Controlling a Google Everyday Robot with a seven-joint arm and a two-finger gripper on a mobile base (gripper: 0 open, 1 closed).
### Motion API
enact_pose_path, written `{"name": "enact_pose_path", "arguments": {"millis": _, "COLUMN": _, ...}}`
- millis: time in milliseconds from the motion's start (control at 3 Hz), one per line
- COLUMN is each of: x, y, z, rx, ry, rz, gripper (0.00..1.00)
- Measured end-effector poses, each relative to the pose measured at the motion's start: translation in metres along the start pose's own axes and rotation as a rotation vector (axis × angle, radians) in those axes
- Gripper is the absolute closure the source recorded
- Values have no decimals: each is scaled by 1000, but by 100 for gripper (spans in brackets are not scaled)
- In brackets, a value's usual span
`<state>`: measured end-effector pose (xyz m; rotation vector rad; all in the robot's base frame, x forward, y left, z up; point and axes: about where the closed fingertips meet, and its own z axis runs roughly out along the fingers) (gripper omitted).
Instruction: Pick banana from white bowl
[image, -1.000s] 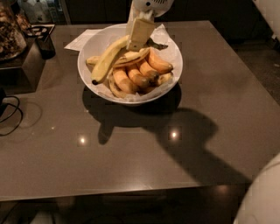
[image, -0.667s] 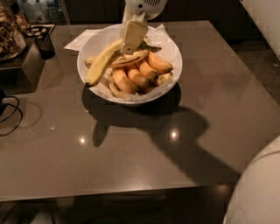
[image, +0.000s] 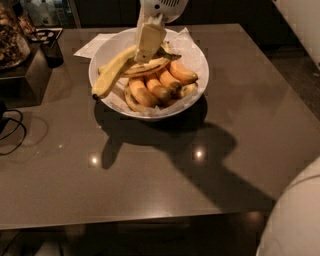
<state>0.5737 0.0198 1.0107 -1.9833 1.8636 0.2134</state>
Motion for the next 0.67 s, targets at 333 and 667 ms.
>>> {"name": "enact_pose_path", "arguments": {"millis": 333, "x": -21, "y": 26, "z": -3, "rx": -43, "ry": -48, "rz": 16, "gripper": 100}}
{"name": "enact_pose_path", "arguments": {"millis": 667, "x": -23, "y": 24, "z": -3, "rx": -35, "ry": -54, "rz": 15, "gripper": 100}}
